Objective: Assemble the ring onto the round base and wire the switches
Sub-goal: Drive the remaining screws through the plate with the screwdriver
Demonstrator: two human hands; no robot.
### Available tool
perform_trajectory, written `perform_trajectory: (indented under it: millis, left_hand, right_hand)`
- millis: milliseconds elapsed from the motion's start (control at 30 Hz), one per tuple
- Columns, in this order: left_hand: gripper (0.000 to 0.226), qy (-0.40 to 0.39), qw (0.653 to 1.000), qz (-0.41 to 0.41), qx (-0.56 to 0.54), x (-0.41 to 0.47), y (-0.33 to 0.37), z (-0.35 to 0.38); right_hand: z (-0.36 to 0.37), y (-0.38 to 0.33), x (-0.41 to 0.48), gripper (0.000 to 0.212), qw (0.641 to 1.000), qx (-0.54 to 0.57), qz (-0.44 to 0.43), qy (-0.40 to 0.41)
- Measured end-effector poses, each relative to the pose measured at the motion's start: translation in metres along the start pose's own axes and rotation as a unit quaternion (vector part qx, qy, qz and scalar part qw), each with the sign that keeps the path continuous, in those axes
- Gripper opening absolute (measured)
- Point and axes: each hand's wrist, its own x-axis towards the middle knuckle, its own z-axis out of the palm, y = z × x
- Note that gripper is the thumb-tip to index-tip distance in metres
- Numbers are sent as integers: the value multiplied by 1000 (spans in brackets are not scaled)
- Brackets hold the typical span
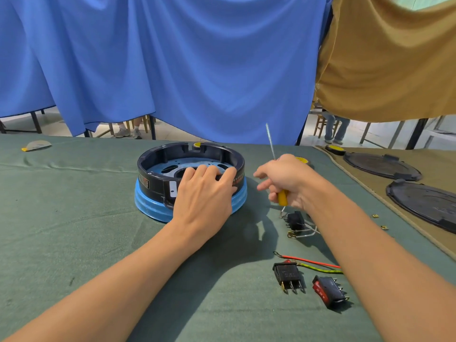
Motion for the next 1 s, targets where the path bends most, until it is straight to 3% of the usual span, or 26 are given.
perform_trajectory:
  millis: [333,400,500,533,667,767,867,1000]
  left_hand:
    - [31,23,1000,-12,-18,8,-7,-6]
    - [51,25,1000,6,12,7,-8,-7]
    - [100,-17,996,21,86,7,-7,-10]
    - [105,-21,994,25,104,7,-7,-9]
    - [89,23,994,16,107,9,-9,-9]
    - [91,40,995,-9,90,13,-11,-14]
    - [91,71,996,-38,50,20,-14,-23]
    - [86,88,987,-121,-58,35,-16,-46]
  right_hand:
    - [5,8,-1,31,955,195,161,-156]
    - [3,8,-2,32,936,245,176,-182]
    - [-3,8,2,32,921,276,186,-202]
    - [-4,9,4,33,921,274,186,-205]
    - [-7,9,3,27,925,265,165,-217]
    - [-11,3,2,21,951,235,114,-168]
    - [-25,-4,6,20,981,182,34,-52]
    - [-56,-7,9,13,983,177,-9,43]
